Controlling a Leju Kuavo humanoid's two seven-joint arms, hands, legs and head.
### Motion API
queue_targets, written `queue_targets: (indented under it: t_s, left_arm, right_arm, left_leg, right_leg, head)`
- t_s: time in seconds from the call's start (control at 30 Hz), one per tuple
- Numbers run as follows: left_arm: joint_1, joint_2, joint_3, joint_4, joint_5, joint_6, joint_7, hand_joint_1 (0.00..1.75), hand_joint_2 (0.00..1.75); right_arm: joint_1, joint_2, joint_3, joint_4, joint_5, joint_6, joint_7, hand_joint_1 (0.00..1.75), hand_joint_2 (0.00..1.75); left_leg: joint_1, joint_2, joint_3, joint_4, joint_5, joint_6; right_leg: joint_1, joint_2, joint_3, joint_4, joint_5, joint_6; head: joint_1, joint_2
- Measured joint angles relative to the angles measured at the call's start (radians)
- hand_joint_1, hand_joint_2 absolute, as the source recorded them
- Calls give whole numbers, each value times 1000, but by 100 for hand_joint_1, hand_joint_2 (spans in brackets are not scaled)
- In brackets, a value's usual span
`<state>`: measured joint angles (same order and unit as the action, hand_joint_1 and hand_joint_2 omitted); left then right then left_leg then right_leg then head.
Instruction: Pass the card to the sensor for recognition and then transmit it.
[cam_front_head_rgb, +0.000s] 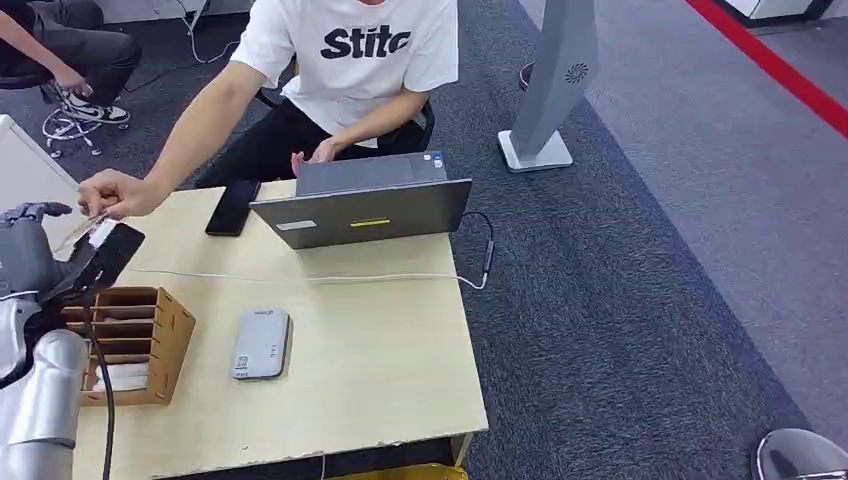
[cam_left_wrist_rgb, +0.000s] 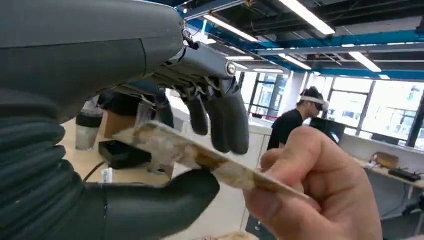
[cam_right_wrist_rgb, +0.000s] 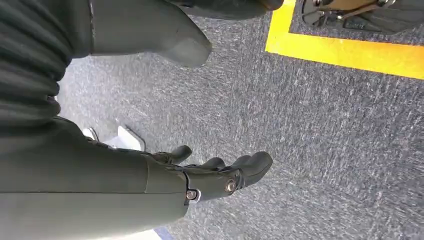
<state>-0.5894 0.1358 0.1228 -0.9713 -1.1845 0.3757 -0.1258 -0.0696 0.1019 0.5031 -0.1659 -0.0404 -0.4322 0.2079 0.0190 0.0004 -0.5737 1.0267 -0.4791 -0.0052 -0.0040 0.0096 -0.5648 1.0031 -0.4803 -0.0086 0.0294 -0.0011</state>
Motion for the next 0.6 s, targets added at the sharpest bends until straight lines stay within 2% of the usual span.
queue_targets:
  t_s: [0.23, 0.6]
  left_arm:
    - [5, -1, -37, 2, -2, -27, -5, 175, 175]
    - [64, -24, -140, -114, -14, -109, -2, 175, 175]
  right_arm:
    - [0, 0, 10, 1, -1, 0, 0, 0, 175]
    - [0, 0, 10, 3, -12, 0, -1, 0, 175]
  left_leg:
    - [0, 0, 0, 0, 0, 0]
    - [0, -1, 0, 0, 0, 0]
  right_leg:
    - [0, 0, 0, 0, 0, 0]
    - [0, -1, 0, 0, 0, 0]
  head:
    - [0, 0]
    - [0, 0]
